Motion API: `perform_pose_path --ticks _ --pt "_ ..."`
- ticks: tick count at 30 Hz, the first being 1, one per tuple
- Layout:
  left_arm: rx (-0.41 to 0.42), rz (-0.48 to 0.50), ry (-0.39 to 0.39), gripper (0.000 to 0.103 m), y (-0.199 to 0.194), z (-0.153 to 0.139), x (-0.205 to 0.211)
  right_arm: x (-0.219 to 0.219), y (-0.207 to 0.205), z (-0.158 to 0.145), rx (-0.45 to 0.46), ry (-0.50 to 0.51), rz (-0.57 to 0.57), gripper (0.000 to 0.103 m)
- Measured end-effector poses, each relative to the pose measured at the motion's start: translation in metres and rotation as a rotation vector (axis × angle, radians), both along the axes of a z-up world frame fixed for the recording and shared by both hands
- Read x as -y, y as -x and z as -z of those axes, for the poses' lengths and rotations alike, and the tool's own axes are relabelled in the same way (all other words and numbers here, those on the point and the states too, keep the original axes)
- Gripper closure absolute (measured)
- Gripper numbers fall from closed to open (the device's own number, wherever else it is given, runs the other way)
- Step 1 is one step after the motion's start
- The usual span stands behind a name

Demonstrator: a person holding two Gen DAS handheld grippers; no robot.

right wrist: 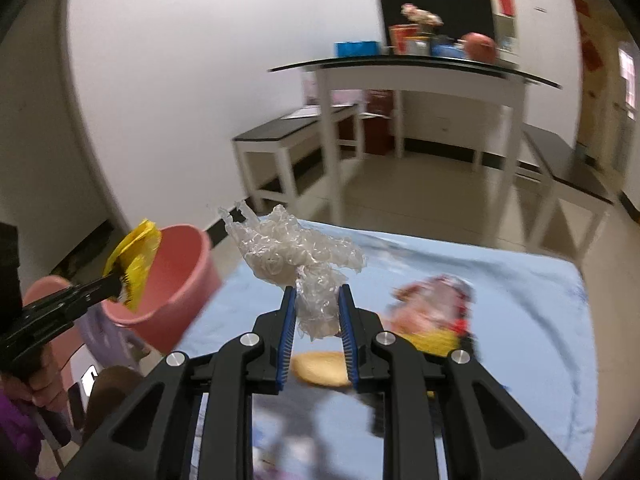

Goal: Collect trash
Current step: 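Carry the yellow bag and bubble wrap over the bucket and release both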

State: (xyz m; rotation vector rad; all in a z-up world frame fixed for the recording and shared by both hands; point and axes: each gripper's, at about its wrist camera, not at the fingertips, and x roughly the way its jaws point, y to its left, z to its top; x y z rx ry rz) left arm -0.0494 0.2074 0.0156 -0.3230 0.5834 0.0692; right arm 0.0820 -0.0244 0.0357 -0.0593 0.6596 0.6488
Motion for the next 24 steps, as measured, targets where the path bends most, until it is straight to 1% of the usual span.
perform_pose_path --ticks 3,6,12,20,24 --pt "-0.004 -0.057 0.014 0.091 0.006 0.000 -0.018 -0.029 0.001 -0.002 0.007 0.006 -0.054 0.082" --pt "-0.009 -0.109 0.009 0.091 0.012 0.002 -0.029 -0.057 0.001 -0.004 0.002 -0.002 -0.105 0.082" --pt "-0.025 -0.177 0.009 0.091 0.018 0.006 -0.048 -0.109 0.002 -0.005 -0.007 -0.002 -0.188 0.082" --pt "-0.048 -0.241 0.012 0.091 0.019 0.017 -0.068 -0.160 0.012 0.011 -0.068 0.012 -0.271 0.082" --pt "-0.064 -0.263 -0.005 0.091 0.015 0.022 -0.073 -0.181 0.015 0.021 -0.099 0.030 -0.297 0.082"
